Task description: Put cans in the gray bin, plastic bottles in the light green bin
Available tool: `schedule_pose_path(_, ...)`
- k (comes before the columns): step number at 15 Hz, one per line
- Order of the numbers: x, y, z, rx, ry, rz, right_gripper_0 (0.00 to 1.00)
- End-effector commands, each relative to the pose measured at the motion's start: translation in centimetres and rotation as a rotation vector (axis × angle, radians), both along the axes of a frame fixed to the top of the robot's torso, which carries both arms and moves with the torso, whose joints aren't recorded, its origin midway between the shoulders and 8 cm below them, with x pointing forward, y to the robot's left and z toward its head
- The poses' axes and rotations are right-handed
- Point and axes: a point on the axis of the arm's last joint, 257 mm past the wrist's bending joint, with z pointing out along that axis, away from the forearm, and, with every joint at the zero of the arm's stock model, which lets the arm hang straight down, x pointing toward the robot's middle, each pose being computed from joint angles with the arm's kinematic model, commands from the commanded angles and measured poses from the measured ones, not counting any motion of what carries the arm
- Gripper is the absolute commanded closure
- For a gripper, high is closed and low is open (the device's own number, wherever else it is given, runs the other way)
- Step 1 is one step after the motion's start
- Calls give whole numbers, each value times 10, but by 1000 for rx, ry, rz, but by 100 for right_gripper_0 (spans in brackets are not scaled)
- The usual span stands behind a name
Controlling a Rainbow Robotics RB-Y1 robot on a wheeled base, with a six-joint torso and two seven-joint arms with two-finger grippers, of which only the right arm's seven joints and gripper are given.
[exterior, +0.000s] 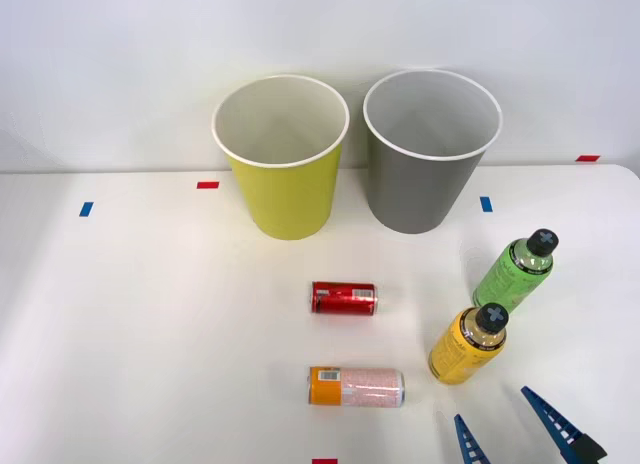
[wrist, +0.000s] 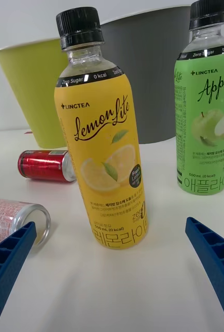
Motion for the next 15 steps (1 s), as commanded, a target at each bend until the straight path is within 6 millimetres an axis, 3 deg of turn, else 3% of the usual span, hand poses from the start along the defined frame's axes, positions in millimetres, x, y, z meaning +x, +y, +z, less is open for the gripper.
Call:
schedule_pose_path(1,0,0,0,0,0,0,0)
schedule_pose_path(4,0,0,0,0,0,0,0)
schedule_pose_path(5,-2,-4,-17,-2,40,-13,0)
schedule_pose_path(6,-4,-5,-16,12,32,-11,0)
schedule_pose_path(10,-2,-13,22,9,-75,18,0)
schedule_pose_path(15,-6,-23,33,-23,-139,-81,0)
